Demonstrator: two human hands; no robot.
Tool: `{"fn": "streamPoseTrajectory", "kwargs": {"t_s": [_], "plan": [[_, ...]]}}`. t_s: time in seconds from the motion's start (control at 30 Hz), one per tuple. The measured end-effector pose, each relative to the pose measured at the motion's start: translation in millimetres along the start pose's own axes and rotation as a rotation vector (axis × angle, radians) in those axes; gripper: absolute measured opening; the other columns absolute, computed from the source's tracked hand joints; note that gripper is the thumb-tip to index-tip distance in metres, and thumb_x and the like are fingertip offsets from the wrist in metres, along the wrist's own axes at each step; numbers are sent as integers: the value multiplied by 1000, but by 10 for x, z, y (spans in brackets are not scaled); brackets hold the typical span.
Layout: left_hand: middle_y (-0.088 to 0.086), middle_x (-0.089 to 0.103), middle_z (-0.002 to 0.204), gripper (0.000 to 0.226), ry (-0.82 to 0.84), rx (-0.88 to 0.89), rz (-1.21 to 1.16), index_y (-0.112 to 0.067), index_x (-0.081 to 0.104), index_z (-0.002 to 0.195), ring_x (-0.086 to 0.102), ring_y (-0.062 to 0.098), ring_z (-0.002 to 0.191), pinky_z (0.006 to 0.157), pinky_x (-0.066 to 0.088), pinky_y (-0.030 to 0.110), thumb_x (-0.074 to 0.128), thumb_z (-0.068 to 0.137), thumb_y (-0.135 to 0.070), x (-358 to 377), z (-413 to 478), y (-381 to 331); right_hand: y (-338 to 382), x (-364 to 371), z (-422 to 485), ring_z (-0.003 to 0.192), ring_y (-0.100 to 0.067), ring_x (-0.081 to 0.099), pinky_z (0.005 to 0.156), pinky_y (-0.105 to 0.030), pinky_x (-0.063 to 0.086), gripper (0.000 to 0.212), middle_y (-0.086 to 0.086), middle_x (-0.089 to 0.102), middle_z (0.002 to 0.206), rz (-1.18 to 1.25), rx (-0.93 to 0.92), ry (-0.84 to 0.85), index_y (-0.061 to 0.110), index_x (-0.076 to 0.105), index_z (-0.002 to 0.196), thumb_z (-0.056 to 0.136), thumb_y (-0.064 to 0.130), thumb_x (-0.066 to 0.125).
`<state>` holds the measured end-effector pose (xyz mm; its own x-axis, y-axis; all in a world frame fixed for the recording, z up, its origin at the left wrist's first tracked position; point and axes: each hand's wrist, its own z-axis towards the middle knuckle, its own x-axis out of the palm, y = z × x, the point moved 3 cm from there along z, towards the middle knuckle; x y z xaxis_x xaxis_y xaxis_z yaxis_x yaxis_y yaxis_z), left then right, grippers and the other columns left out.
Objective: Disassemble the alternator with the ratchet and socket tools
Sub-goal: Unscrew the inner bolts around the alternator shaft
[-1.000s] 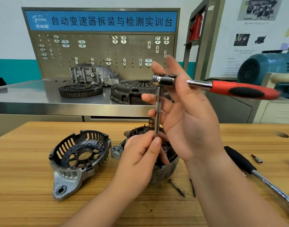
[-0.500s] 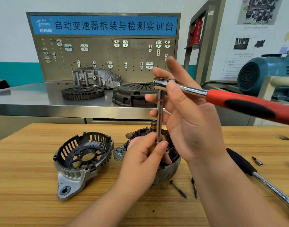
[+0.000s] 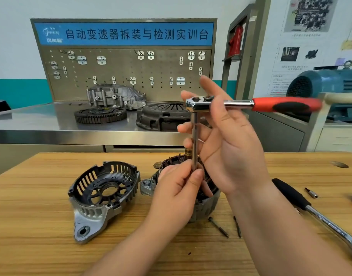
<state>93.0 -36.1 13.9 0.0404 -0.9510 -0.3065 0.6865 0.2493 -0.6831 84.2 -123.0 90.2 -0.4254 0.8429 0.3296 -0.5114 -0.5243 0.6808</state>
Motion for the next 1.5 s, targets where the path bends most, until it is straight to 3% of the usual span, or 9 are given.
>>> {"fn": "streamPoseTrajectory", "kwargs": {"t_s": [0.17, 0.3, 0.4, 0.47, 0.57, 0.87, 1.0, 1.17, 1.5], "plan": [[-8, 65, 63, 35, 27, -13, -89, -11, 59, 79, 62, 25, 79, 87, 44, 56, 42, 90, -40, 21, 13, 13, 44, 0, -10, 80, -15, 65, 64, -25, 49, 30, 5, 68, 113, -102, -89, -21, 32, 64, 114, 89, 20, 53], [-7, 65, 62, 37, 48, 13, -75, -14, 60, 82, 63, 15, 70, 85, 46, 46, 39, 91, -43, -9, 21, 5, 36, 6, 3, 77, -15, 66, 64, -25, 50, 30, 4, 68, 114, -42, -44, 1, 28, 59, 120, 93, 24, 47], [-26, 66, 75, 23, 32, 16, -24, -32, 59, 89, 60, -4, 85, 87, 38, 28, 38, 97, -33, -41, -1, -13, 32, -1, -2, 73, -15, 68, 61, -25, 50, 31, 4, 70, 115, 9, -2, 11, 23, 56, 122, 95, 29, 41], [-35, 63, 80, 25, 39, 13, 2, -35, 57, 87, 54, -11, 91, 85, 34, 29, 35, 96, -27, -59, -6, -27, 21, -12, 0, 70, -17, 68, 59, -26, 50, 35, 0, 70, 114, 42, 31, 5, 17, 55, 123, 95, 33, 40], [-27, 64, 72, 27, 81, 28, 24, -19, 59, 77, 56, -3, 84, 83, 36, 34, 38, 94, -25, -42, 13, -11, 3, -17, 11, 65, -17, 67, 56, -25, 49, 44, -4, 72, 110, 68, 64, -9, 13, 54, 122, 90, 40, 43], [-17, 66, 69, 38, 43, -2, -36, -17, 59, 79, 59, 13, 81, 86, 44, 53, 38, 88, -47, -31, 16, 59, 10, -33, 26, 76, -15, 67, 62, -25, 52, 35, 2, 70, 115, 14, -12, 11, 31, 63, 116, 81, 33, 57], [-30, 66, 86, 30, 25, -32, -49, -49, 60, 99, 56, -2, 93, 87, 38, 37, 31, 91, -46, -49, 2, 37, 1, -63, 31, 73, -16, 69, 61, -25, 52, 40, 2, 70, 115, 74, 71, 15, 21, 59, 118, 85, 39, 49], [-19, 66, 73, 36, 65, 30, 9, -18, 60, 84, 59, 7, 85, 84, 39, 38, 34, 91, -41, -27, 3, 46, -15, -88, 37, 67, -16, 69, 57, -23, 49, 44, 1, 73, 109, 80, 126, 10, 15, 60, 111, 82, 45, 46], [-31, 64, 80, 22, 34, -30, -18, -32, 59, 90, 55, -4, 85, 78, 36, 33, 38, 96, -35, -41, -20, 21, 1, -39, 26, 78, -15, 68, 62, -25, 52, 30, 4, 69, 112, 46, 19, 18, 28, 67, 109, 81, 33, 58]]}}
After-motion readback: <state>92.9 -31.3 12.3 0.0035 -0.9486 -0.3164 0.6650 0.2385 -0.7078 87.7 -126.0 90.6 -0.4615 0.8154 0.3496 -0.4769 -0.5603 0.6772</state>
